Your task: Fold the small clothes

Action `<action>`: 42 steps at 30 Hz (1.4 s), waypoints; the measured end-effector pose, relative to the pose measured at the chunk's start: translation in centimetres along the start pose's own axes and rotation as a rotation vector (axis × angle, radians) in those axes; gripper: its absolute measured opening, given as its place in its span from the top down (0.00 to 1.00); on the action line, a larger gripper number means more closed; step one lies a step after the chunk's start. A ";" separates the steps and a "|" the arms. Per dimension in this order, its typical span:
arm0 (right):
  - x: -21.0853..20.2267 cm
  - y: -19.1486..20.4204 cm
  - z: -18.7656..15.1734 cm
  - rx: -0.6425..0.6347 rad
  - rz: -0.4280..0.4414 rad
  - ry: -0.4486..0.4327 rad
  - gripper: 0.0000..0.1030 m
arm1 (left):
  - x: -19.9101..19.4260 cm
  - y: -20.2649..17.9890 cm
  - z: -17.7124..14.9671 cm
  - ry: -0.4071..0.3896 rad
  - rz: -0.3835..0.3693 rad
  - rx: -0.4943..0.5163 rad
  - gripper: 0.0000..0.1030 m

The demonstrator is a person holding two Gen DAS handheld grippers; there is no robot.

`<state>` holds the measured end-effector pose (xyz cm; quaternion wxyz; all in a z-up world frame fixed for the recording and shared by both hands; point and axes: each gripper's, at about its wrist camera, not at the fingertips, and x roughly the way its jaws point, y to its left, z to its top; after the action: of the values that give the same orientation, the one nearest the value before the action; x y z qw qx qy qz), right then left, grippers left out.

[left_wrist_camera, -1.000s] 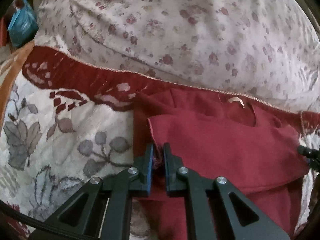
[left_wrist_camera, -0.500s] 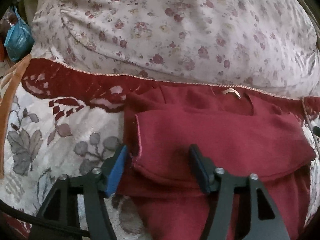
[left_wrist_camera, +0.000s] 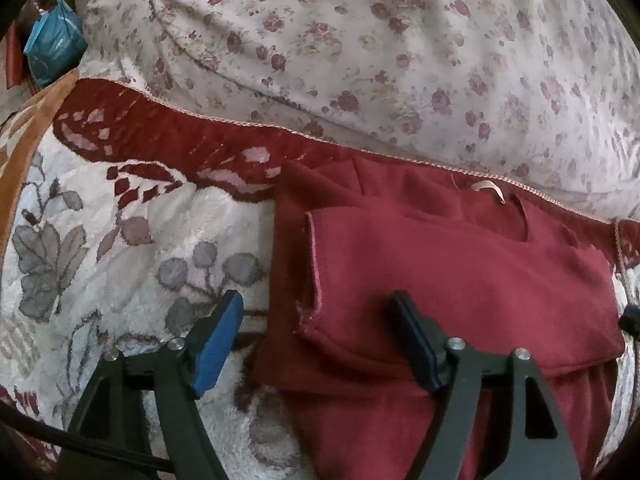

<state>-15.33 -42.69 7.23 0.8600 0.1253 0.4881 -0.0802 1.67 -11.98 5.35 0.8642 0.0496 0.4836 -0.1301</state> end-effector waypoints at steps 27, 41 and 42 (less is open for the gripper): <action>3.1 0.9 -1.7 -0.013 -0.086 0.073 0.34 | 0.1 -0.6 -0.7 -0.018 0.024 0.031 0.21; -5.3 -0.8 -7.9 0.188 0.040 -0.015 0.19 | -6.2 3.1 -8.2 0.058 -0.081 0.034 0.21; -5.6 -0.7 -8.4 0.192 0.046 -0.012 0.19 | -6.6 3.3 -9.1 0.064 -0.083 0.032 0.21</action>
<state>-25.28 -40.83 7.74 0.8485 0.2180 0.4700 -0.1075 -8.18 -5.72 6.00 0.8412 0.0474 0.5104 -0.1721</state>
